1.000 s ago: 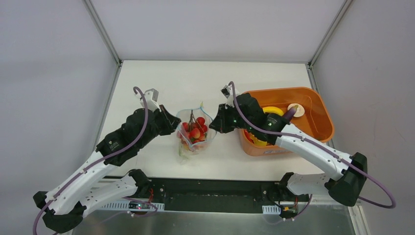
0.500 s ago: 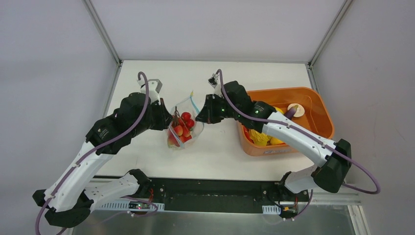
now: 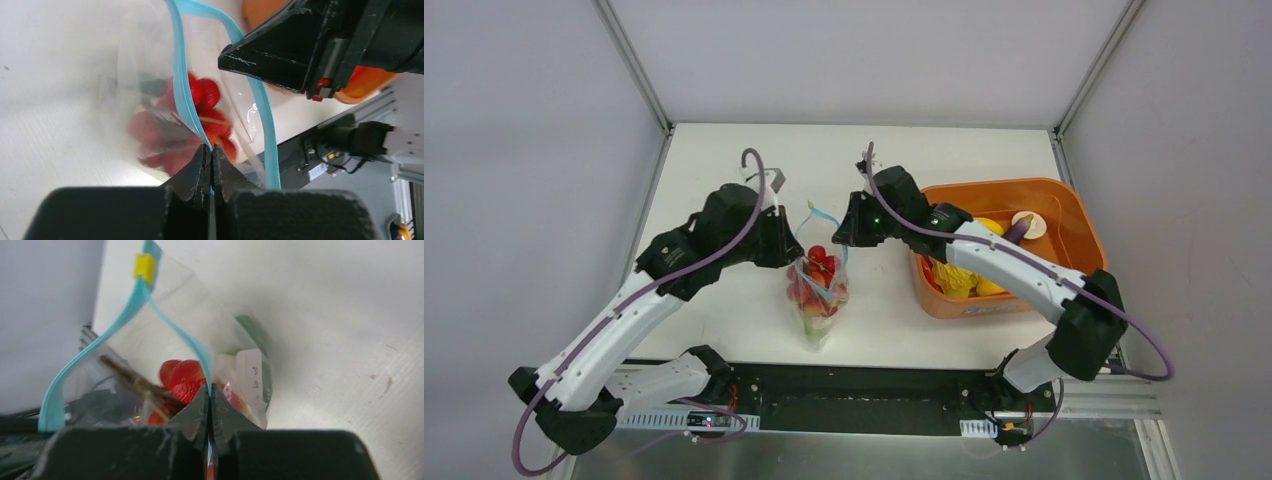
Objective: Place the food in the zip-top bag and seal the zipper
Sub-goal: Adjust the zipper food storage bag at the center of the board.
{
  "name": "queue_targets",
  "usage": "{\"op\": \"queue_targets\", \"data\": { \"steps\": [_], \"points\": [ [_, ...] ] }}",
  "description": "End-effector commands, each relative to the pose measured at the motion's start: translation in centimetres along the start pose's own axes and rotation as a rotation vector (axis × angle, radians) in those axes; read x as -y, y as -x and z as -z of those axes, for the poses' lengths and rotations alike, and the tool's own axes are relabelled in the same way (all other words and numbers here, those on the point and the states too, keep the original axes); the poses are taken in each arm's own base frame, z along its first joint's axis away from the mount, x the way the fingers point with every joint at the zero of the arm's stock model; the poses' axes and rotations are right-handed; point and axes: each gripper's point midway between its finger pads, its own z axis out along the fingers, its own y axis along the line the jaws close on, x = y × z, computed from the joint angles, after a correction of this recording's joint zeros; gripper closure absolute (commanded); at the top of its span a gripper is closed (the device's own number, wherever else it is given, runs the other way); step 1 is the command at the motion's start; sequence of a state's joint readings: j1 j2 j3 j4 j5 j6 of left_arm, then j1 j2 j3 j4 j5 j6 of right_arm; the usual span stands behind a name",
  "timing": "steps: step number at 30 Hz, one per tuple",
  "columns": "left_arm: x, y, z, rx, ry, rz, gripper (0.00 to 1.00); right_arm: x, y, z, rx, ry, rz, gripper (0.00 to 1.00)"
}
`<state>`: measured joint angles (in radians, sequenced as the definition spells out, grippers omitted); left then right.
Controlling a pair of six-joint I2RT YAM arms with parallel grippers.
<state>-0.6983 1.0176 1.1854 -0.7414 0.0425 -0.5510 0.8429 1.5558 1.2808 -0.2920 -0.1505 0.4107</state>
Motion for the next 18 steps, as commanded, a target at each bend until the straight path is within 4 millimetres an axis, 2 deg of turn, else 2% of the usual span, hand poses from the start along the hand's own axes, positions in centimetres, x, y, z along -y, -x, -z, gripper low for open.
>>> {"op": "queue_targets", "data": {
  "steps": [1, 3, 5, 6, 8, 10, 12, 14, 18],
  "points": [
    [3.2, 5.3, 6.6, 0.262, -0.165, 0.019, 1.0, -7.1, 4.5, 7.4, 0.217, 0.283, 0.066, 1.0],
    [2.0, 5.0, 6.5, 0.266, -0.11, 0.017, 1.0, -7.0, 4.5, 7.6, 0.247, 0.311, 0.069, 1.0],
    [-1.9, 4.2, 5.2, 0.26, 0.086, 0.031, 1.0, -4.9, 4.6, 6.4, 0.225, 0.22, 0.003, 1.0],
    [-3.7, 3.7, 4.8, 0.247, 0.178, 0.049, 1.0, -4.9, 4.5, 6.3, 0.201, 0.218, -0.013, 1.0],
    [-3.9, 2.7, 4.2, 0.216, 0.174, 0.051, 1.0, -7.3, 3.8, 7.4, 0.175, 0.354, 0.008, 1.0],
    [-3.3, 3.0, 4.1, 0.252, 0.127, 0.063, 1.0, -9.8, 2.9, 9.0, 0.151, 0.534, 0.038, 1.0],
    [-4.4, 3.2, 4.6, 0.275, 0.183, 0.062, 1.0, -11.6, 1.5, 10.4, 0.078, 0.656, 0.085, 1.0],
    [-6.0, 3.4, 5.4, 0.283, 0.281, 0.044, 1.0, -13.0, 0.5, 11.5, 0.014, 0.73, 0.111, 1.0],
    [-7.4, 3.7, 6.6, 0.285, 0.357, 0.019, 1.0, -14.1, -1.0, 12.3, -0.02, 0.782, 0.168, 1.0]
  ]
}}
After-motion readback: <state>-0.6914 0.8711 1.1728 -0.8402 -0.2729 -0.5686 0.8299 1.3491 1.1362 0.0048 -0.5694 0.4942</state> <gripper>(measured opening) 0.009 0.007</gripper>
